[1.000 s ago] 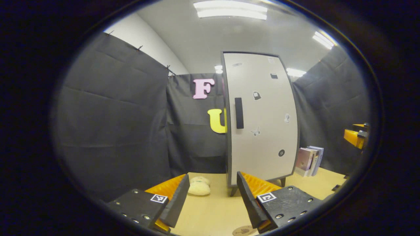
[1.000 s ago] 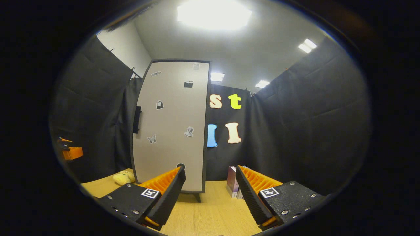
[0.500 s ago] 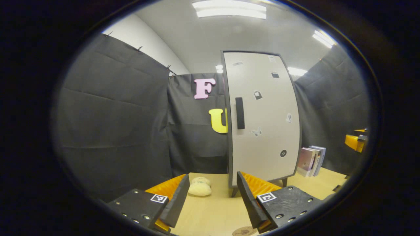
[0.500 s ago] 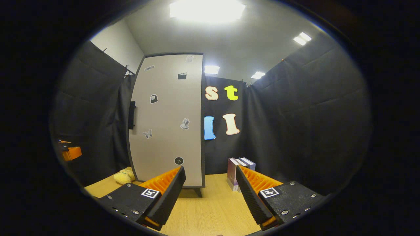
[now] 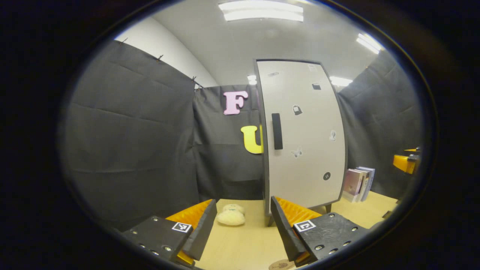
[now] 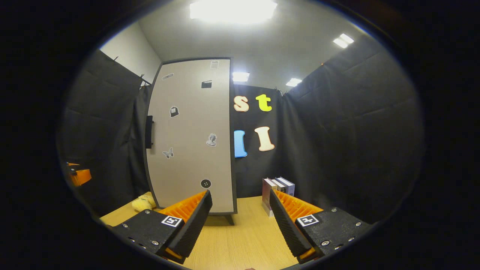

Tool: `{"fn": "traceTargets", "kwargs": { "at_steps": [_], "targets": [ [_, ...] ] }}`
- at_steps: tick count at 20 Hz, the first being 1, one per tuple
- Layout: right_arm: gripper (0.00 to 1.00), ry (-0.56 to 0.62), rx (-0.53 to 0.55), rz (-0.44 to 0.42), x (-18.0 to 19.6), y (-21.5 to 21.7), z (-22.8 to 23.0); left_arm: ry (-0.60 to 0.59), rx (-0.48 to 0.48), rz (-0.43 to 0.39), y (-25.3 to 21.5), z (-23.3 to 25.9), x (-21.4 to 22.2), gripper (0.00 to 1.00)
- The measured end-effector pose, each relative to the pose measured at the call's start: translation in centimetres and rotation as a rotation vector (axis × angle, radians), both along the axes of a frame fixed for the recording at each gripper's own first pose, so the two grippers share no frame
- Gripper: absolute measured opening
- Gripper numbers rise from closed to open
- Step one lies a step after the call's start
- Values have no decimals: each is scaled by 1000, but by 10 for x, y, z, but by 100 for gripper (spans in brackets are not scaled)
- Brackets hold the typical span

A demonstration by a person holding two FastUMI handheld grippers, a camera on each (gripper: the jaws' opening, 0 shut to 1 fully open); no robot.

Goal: Open the cabinet door with the right hand, grasp the bottle in the cabinet with the left hand and place it on the coaster, then close the cabinet door with the right hand.

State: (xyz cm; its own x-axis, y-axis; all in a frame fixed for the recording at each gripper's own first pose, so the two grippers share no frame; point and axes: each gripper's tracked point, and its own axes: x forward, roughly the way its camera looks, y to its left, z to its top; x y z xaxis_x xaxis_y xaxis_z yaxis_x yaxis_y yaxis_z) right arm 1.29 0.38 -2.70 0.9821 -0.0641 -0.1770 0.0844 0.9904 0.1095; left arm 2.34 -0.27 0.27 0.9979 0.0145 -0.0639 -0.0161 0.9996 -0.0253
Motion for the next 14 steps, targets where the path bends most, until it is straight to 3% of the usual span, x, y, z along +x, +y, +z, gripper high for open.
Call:
{"fn": "traceTargets", "kwargs": {
  "at_steps": [11, 12, 14],
  "targets": [
    [95, -57, 34, 98, 54, 51, 31, 9, 12, 63, 30, -2, -17, 83],
    [95, -67, 39, 111, 61, 58, 35, 10, 14, 71, 34, -2, -21, 88],
    [95, -91, 48, 136, 73, 73, 45, 12, 19, 93, 44, -4, -28, 83]
  ]
}}
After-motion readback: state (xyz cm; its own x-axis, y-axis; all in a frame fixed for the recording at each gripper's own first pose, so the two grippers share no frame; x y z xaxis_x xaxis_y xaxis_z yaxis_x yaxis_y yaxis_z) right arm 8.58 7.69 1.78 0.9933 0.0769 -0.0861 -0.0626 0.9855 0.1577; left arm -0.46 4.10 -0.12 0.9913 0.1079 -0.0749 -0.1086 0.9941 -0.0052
